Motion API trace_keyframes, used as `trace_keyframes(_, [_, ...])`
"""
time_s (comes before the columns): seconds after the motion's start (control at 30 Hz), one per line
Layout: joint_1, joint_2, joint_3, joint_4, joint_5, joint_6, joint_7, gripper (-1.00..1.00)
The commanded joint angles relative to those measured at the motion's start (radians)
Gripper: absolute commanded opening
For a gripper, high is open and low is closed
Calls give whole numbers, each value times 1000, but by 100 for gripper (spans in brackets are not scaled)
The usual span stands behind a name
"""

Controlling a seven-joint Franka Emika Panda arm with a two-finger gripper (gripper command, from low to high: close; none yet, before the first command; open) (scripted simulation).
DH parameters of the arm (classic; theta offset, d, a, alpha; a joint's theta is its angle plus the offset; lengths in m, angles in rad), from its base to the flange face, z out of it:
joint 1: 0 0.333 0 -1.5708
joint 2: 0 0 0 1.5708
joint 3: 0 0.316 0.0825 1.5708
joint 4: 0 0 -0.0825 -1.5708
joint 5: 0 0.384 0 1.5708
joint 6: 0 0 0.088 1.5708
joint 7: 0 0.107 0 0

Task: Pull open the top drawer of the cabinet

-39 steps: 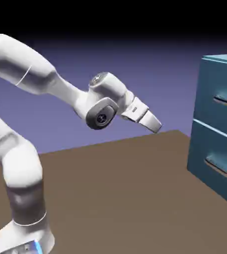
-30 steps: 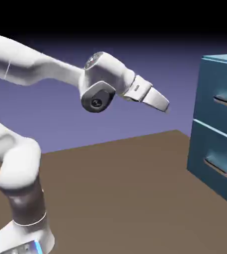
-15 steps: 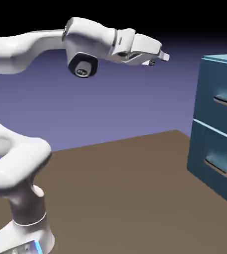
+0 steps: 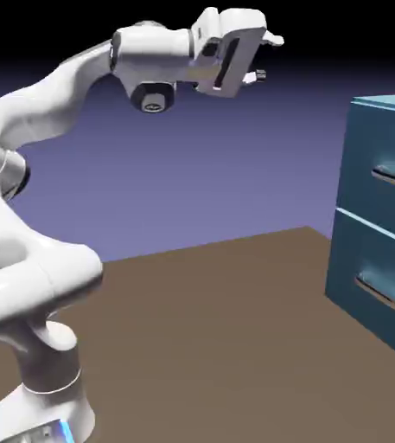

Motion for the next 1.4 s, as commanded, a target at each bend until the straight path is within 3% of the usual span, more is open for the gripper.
trace_keyframes(0.0, [-31,-16,20,14,44,-10,-41,0])
trace_keyframes(0.83, [-793,-422,523,359,1131,-267,-1075,0])
trace_keyframes(1.13, [-934,-409,528,586,1140,-181,-1060,0])
trace_keyframes(1.17, [-934,-409,528,586,1140,-181,-1060,-100])
trace_keyframes(1.37, [-825,-422,527,405,1139,-252,-1078,-100])
